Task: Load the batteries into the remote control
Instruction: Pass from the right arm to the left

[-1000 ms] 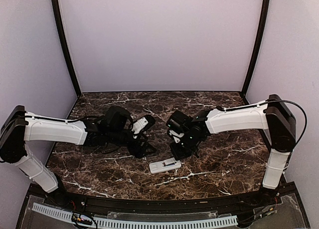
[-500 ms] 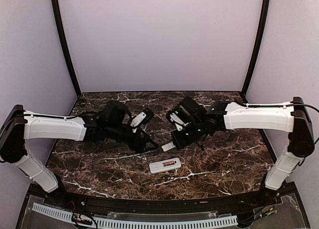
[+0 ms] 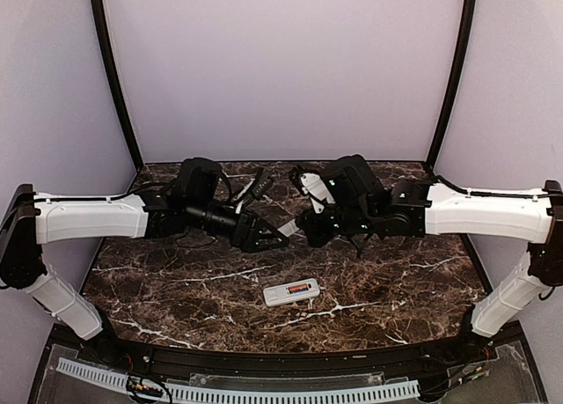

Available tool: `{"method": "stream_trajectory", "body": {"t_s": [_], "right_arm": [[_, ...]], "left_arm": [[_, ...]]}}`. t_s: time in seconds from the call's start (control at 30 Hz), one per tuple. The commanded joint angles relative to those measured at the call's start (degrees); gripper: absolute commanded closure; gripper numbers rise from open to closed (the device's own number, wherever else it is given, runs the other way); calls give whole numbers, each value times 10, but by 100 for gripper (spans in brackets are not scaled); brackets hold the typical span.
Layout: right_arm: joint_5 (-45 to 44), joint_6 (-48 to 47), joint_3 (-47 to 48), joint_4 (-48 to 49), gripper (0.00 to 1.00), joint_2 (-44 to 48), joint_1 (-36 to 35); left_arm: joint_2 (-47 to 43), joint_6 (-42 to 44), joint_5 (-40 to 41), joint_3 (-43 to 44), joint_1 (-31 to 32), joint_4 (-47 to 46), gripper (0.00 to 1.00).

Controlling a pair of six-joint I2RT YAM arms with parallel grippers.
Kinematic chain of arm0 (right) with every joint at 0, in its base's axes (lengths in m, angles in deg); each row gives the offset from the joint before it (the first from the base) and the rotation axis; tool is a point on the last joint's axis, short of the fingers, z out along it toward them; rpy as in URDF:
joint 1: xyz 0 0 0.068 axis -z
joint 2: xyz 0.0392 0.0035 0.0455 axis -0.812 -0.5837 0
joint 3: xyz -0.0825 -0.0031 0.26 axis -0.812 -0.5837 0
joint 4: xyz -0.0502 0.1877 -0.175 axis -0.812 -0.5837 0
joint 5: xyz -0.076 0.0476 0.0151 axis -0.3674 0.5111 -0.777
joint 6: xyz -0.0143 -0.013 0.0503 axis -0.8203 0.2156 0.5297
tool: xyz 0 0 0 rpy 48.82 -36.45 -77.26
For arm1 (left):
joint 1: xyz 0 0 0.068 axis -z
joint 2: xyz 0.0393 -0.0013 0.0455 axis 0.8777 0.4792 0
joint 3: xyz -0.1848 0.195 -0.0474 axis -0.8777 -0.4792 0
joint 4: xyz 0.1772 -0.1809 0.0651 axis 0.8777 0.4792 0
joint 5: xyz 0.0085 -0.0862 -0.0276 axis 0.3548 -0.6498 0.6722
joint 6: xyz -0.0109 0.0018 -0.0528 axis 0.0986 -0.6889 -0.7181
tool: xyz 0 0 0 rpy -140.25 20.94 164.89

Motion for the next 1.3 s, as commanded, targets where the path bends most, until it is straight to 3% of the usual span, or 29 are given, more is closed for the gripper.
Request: {"method": "stream_trajectory", "body": {"t_s": [0.0,0.1,0.43,0.63,0.73,0.87,0.9,1.0,1.1,1.2,1.27], "right_arm": [[-15,-27,-5,47,100,9,-9],[-14,-35,-5,57,100,10,-12],[-6,-45,-5,62,100,13,-18],[-8,-49,-3,62,100,11,-19],[-7,-49,-4,65,100,11,-20],[-2,-50,-5,69,100,15,-20],[-2,-49,-6,69,95,18,-20],[-5,-51,-10,73,68,41,-17],[41,-54,-19,78,51,82,2],[66,-47,-52,130,44,140,22],[61,-26,-85,178,25,192,31]], "left_arm": [[-16,-23,2,15,-1,10,17],[5,-12,40,38,-1,42,23],[14,21,55,50,-1,57,61],[22,31,52,53,-1,67,77],[26,33,46,55,0,71,95],[21,45,51,52,0,67,100],[20,50,57,50,0,68,100],[0,97,84,43,0,73,100],[-44,164,154,23,5,74,100],[-104,321,239,-33,43,13,100],[-152,440,312,-88,82,-68,100]]}}
